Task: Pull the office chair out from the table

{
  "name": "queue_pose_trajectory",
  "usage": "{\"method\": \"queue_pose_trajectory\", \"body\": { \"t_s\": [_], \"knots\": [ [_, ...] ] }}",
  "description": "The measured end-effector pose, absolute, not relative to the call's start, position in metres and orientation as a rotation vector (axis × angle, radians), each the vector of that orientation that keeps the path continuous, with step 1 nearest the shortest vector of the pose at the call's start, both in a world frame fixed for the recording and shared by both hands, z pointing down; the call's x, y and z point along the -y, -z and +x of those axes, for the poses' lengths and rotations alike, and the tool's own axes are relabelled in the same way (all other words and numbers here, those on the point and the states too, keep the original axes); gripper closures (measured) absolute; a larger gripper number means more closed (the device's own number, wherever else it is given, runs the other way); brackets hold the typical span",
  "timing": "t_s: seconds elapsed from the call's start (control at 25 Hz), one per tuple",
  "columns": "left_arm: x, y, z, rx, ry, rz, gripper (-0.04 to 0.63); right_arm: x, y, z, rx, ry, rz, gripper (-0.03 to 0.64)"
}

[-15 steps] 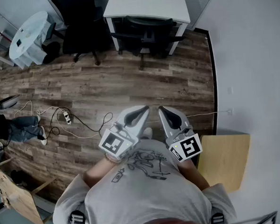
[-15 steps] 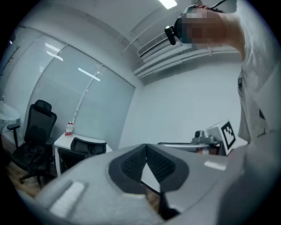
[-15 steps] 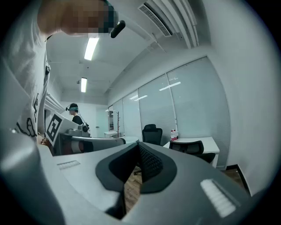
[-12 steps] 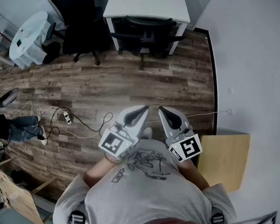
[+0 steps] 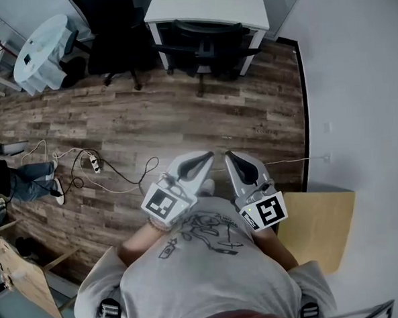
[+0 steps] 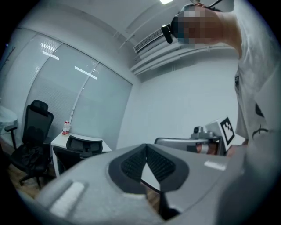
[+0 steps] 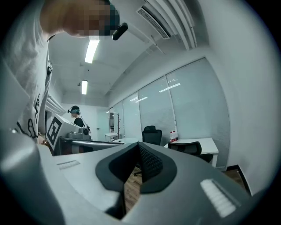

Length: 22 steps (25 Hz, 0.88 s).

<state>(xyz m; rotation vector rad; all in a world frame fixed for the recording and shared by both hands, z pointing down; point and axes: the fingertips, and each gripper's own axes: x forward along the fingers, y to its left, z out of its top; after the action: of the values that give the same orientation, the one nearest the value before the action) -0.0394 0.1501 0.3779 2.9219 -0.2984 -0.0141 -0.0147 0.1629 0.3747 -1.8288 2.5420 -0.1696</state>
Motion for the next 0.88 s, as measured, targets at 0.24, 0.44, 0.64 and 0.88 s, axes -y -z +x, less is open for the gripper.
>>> {"method": "queue_pose_trajectory", "body": {
  "t_s": [0.24,0.44,0.64,0.88],
  "knots": [
    [-0.156,-0.382,-0.022,0.316,0.026,2.938,0.594,-0.171,-0.379,0.005,-2.551,0.179,-1.823,0.611],
    [-0.157,-0.392,-0.022,0.333,-0.004,2.916,0.594,-0.174,-0.384,0.009,-2.543,0.184,-1.819,0.611],
    [-0.145,-0.397,-0.013,0.338,-0.011,2.92,0.594,-0.165,-0.389,0.018,-2.54,0.185,-1.824,0.611],
    [-0.107,-0.399,0.002,0.342,-0.003,2.937,0.594,-0.131,-0.395,0.036,-2.535,0.177,-1.858,0.611]
  ]
}}
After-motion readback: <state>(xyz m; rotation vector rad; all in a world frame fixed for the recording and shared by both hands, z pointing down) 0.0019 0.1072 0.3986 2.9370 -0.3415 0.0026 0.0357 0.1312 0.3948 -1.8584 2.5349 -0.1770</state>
